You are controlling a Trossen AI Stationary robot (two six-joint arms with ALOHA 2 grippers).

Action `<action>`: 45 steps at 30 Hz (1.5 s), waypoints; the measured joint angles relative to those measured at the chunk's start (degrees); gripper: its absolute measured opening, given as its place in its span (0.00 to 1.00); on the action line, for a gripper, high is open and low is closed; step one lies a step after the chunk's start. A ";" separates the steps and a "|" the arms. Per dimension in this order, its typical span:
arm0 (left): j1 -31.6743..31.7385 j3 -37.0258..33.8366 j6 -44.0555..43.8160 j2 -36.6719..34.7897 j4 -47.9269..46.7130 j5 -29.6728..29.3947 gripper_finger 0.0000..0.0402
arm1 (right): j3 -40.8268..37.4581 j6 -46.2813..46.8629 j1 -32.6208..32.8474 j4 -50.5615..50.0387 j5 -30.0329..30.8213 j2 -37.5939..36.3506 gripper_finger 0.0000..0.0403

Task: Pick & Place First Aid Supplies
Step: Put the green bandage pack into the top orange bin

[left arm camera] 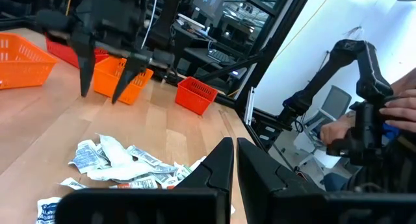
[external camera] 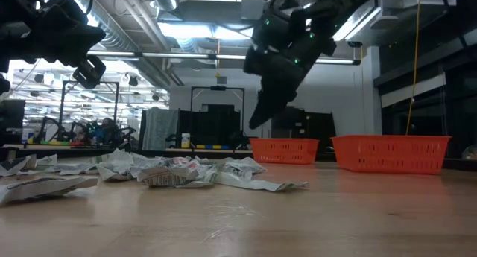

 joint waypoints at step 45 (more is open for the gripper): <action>0.02 0.01 0.00 0.00 -0.01 0.02 0.04 | -0.04 -3.19 -0.20 2.71 -5.12 8.68 0.19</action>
